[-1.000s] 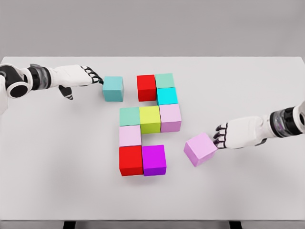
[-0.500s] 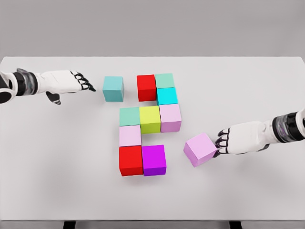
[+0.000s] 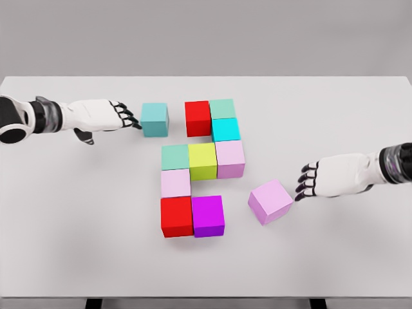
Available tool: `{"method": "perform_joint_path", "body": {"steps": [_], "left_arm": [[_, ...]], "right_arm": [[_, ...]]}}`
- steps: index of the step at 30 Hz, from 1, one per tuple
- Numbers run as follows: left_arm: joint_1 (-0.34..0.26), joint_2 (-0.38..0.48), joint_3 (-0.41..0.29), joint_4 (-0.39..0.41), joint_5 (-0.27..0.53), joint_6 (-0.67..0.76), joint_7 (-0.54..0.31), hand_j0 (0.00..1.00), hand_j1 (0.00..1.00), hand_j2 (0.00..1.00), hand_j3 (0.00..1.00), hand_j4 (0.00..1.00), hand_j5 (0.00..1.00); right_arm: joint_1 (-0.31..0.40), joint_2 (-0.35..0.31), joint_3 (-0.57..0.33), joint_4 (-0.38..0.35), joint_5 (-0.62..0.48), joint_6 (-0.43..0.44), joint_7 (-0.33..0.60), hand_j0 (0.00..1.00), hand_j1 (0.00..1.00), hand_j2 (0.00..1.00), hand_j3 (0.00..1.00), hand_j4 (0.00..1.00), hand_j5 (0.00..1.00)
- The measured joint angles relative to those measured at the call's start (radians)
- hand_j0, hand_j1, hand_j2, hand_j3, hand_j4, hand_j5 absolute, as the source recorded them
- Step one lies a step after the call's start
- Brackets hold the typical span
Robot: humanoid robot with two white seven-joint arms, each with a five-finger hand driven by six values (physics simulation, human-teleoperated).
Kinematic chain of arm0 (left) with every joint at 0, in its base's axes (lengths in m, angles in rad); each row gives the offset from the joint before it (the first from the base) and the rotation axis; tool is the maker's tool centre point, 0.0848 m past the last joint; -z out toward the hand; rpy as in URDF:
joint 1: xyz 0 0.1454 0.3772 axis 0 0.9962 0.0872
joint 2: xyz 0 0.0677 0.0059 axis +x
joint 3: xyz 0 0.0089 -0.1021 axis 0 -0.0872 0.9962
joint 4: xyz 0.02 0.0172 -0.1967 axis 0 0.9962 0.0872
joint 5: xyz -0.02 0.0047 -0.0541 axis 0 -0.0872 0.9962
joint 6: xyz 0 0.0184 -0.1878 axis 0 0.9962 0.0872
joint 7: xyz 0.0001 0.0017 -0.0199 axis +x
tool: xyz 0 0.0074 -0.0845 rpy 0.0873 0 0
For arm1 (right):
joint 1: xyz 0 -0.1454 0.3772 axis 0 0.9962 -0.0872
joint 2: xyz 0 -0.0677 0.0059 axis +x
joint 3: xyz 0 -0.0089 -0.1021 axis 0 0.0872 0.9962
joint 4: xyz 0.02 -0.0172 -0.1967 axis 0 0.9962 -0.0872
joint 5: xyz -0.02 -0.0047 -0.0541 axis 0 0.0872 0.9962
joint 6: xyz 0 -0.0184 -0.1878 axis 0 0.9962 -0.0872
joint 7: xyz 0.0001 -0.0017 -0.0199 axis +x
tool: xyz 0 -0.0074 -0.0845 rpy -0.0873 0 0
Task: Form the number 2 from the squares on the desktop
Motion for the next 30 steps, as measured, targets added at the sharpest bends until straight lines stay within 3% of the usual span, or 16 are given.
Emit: {"method": "perform_joint_path", "body": {"steps": [14, 30], "left_arm": [[-0.003, -0.018, 0.000, 0.012, -0.004, 0.000, -0.002, 1.00, 1.00, 1.00, 1.00, 1.00, 1.00], [-0.052, -0.082, 0.004, 0.174, -0.003, 0.000, -0.002, 1.00, 1.00, 1.00, 1.00, 1.00, 1.00]], "right_arm": [[0.002, 0.013, -0.007, -0.008, -0.085, 0.000, 0.000, 1.00, 1.00, 1.00, 1.00, 1.00, 1.00], [0.011, 0.010, 0.007, -0.008, -0.229, -0.001, 0.000, 1.00, 1.00, 1.00, 1.00, 1.00, 1.00]]}}
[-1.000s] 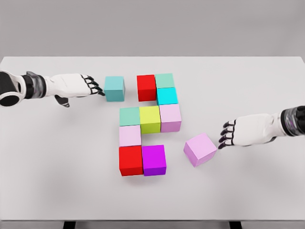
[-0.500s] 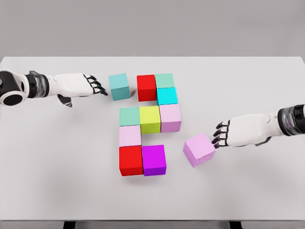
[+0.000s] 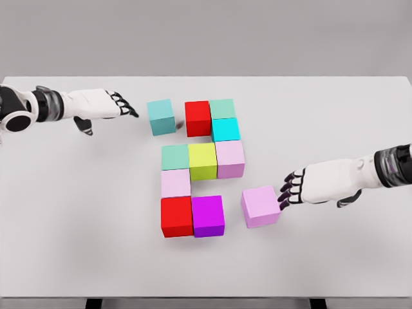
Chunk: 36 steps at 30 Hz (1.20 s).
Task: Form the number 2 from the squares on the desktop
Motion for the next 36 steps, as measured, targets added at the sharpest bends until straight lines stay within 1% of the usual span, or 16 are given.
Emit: {"method": "perform_joint_path", "body": {"steps": [6, 10, 17, 36], "left_arm": [[-0.003, -0.024, 0.001, 0.014, 0.000, 0.000, 0.000, 1.00, 1.00, 1.00, 1.00, 1.00, 1.00], [-0.011, -0.040, 0.002, 0.022, 0.001, 0.000, 0.000, 1.00, 1.00, 1.00, 1.00, 1.00, 1.00], [-0.020, -0.059, 0.003, 0.057, 0.001, 0.000, 0.000, 1.00, 1.00, 1.00, 1.00, 1.00, 1.00], [-0.031, -0.090, 0.003, 0.084, 0.000, 0.000, 0.000, 1.00, 1.00, 1.00, 1.00, 1.00, 1.00]], "right_arm": [[0.000, -0.006, 0.000, 0.002, -0.007, 0.000, 0.000, 1.00, 1.00, 1.00, 1.00, 1.00, 1.00], [0.000, -0.008, -0.007, 0.016, 0.005, 0.000, 0.000, 1.00, 1.00, 1.00, 1.00, 1.00, 1.00], [0.000, 0.008, -0.012, 0.036, 0.015, 0.000, 0.000, 1.00, 1.00, 1.00, 1.00, 1.00, 1.00], [0.000, 0.061, -0.011, 0.032, 0.035, 0.000, 0.000, 1.00, 1.00, 1.00, 1.00, 1.00, 1.00]]}}
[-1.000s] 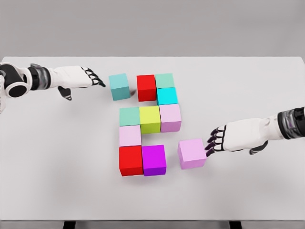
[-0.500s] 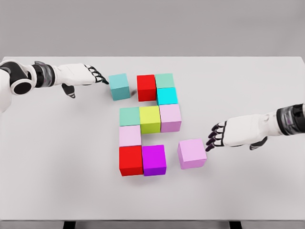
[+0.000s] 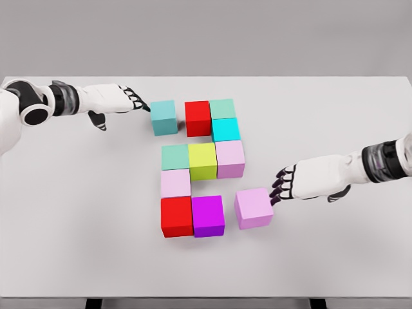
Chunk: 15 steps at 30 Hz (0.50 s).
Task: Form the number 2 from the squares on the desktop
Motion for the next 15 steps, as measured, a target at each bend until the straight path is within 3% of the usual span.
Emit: {"method": "perform_joint_path", "body": {"steps": [15], "left_arm": [[0.011, -0.002, 0.001, -0.001, 0.001, 0.000, 0.000, 1.00, 1.00, 1.00, 1.00, 1.00, 1.00]], "right_arm": [[0.000, 0.007, 0.001, -0.029, 0.002, 0.000, 0.000, 1.00, 1.00, 1.00, 1.00, 1.00, 1.00]]}}
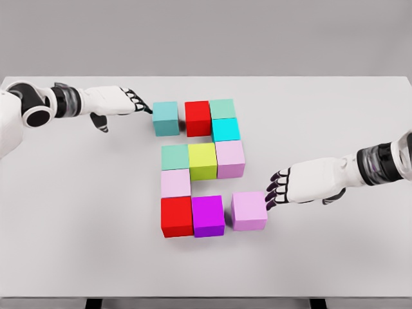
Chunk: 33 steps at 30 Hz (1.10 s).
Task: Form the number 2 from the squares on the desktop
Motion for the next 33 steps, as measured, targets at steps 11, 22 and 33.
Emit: {"method": "perform_joint_path", "body": {"steps": [11, 22, 33], "left_arm": [[0.000, -0.001, -0.002, -0.012, 0.001, 0.000, 0.000, 1.00, 1.00, 1.00, 1.00, 1.00, 1.00], [0.003, -0.006, -0.004, -0.021, 0.000, 0.000, 0.000, 1.00, 1.00, 1.00, 1.00, 1.00, 1.00], [0.003, -0.007, -0.004, -0.027, 0.000, 0.000, 0.000, 1.00, 1.00, 1.00, 1.00, 1.00, 1.00]], "right_arm": [[0.000, 0.016, 0.001, -0.001, 0.001, 0.000, 0.000, 1.00, 1.00, 1.00, 1.00, 1.00, 1.00], [0.000, 0.024, 0.001, -0.003, 0.000, 0.000, 0.000, 1.00, 1.00, 1.00, 1.00, 1.00, 1.00], [-0.002, 0.031, -0.001, -0.001, 0.012, 0.000, 0.000, 1.00, 1.00, 1.00, 1.00, 1.00, 1.00]]}}
